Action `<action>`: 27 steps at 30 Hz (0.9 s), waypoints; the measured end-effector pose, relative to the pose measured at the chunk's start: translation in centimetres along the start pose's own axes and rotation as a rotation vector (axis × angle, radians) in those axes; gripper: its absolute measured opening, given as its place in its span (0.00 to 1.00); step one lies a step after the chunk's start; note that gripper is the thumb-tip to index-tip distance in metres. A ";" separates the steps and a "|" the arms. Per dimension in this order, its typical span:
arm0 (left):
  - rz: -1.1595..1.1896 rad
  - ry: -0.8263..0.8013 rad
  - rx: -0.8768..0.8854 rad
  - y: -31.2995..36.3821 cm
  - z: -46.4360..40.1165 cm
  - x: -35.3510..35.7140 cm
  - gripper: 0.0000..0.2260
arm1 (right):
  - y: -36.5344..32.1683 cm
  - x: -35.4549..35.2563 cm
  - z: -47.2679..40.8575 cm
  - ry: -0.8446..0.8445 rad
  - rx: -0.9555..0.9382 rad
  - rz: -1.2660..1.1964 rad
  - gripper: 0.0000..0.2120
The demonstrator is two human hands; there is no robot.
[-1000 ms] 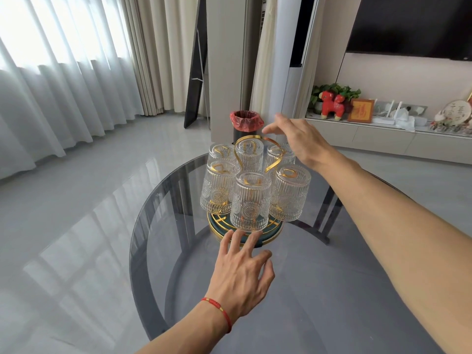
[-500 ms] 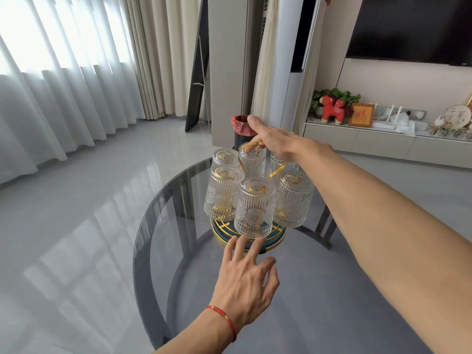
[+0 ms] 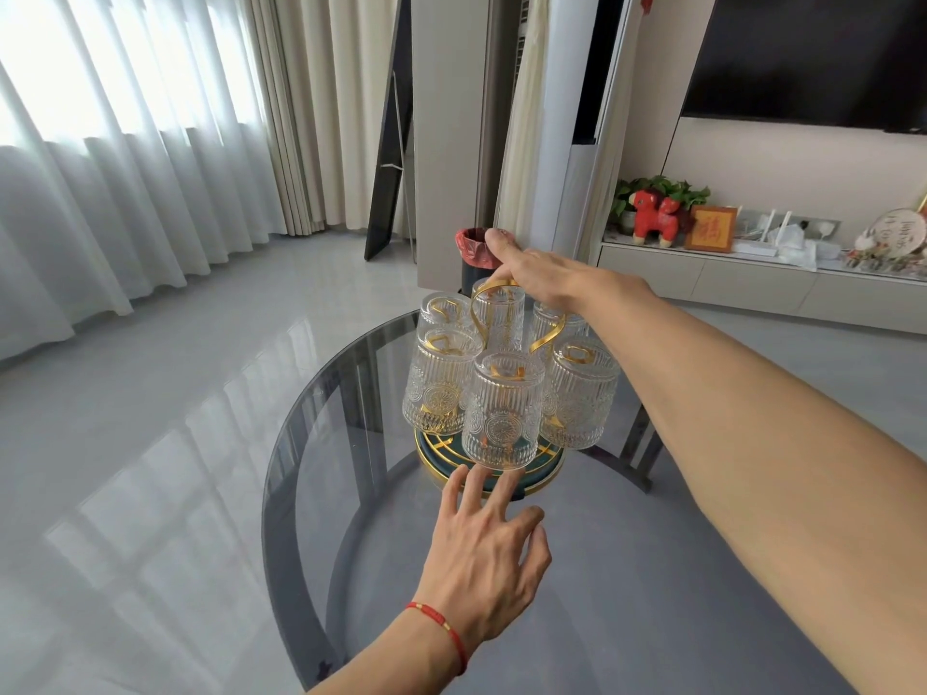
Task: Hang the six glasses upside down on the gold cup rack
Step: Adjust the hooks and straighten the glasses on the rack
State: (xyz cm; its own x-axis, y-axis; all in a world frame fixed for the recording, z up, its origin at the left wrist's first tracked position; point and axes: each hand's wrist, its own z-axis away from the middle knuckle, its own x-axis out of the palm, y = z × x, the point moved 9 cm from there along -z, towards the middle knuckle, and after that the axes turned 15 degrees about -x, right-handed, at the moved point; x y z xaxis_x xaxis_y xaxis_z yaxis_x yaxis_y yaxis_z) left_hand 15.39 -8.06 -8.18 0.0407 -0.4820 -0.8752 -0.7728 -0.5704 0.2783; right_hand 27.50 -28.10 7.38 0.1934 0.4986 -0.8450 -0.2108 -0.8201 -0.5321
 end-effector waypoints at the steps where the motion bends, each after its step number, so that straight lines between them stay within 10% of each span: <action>1: 0.000 0.000 0.000 0.0 0.0 0.0 0.14 | -0.1 0.0 0.0 -0.001 -0.008 -0.001 0.50; 27: 0.026 0.007 -0.006 -0.1 -0.1 0.2 0.14 | -1.8 -0.9 1.4 0.068 -0.194 0.016 0.43</action>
State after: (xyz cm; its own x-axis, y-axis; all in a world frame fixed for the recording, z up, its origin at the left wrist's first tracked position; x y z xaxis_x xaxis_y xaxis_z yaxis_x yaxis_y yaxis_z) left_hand 15.50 -8.17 -8.37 0.0253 -0.5015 -0.8648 -0.7696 -0.5620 0.3033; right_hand 26.33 -26.71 8.99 0.2568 0.4701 -0.8444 -0.0272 -0.8699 -0.4926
